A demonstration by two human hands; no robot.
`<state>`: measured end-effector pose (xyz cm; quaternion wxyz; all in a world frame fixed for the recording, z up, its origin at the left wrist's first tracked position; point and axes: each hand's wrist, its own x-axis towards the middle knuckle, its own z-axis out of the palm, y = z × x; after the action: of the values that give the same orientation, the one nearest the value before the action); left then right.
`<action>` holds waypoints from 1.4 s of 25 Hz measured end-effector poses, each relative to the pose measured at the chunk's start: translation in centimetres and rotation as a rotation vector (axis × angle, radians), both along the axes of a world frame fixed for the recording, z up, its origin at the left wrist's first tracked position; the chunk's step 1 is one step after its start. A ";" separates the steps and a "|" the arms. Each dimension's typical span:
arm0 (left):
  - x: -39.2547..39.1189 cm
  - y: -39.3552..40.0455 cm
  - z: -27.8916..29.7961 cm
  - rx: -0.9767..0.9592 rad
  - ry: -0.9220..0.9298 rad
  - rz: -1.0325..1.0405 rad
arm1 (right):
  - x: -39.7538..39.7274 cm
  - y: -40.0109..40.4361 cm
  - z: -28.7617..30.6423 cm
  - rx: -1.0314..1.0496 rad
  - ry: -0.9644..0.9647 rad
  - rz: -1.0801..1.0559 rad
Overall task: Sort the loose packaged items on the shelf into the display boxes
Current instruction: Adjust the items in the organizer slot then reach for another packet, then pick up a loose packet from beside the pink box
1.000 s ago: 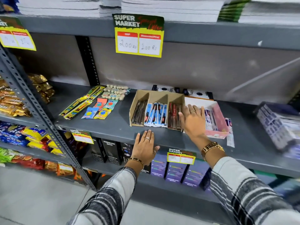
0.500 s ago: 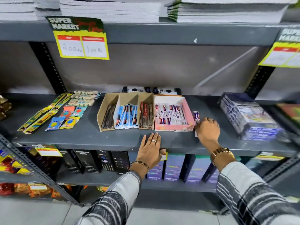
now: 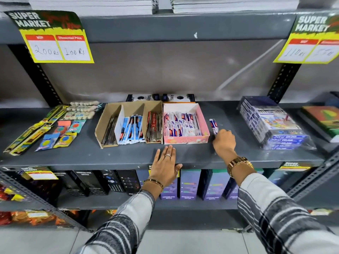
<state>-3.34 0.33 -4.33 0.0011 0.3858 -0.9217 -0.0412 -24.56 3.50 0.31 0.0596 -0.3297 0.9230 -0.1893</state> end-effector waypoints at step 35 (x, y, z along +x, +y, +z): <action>0.7 -0.6 0.7 0.030 -0.052 -0.030 | 1.6 -0.7 4.6 -0.758 -0.781 -0.273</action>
<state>-2.62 -0.28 -3.67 -0.0291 0.3729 -0.9263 -0.0452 -22.94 2.83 4.87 0.2493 -0.1110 0.7340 -0.6219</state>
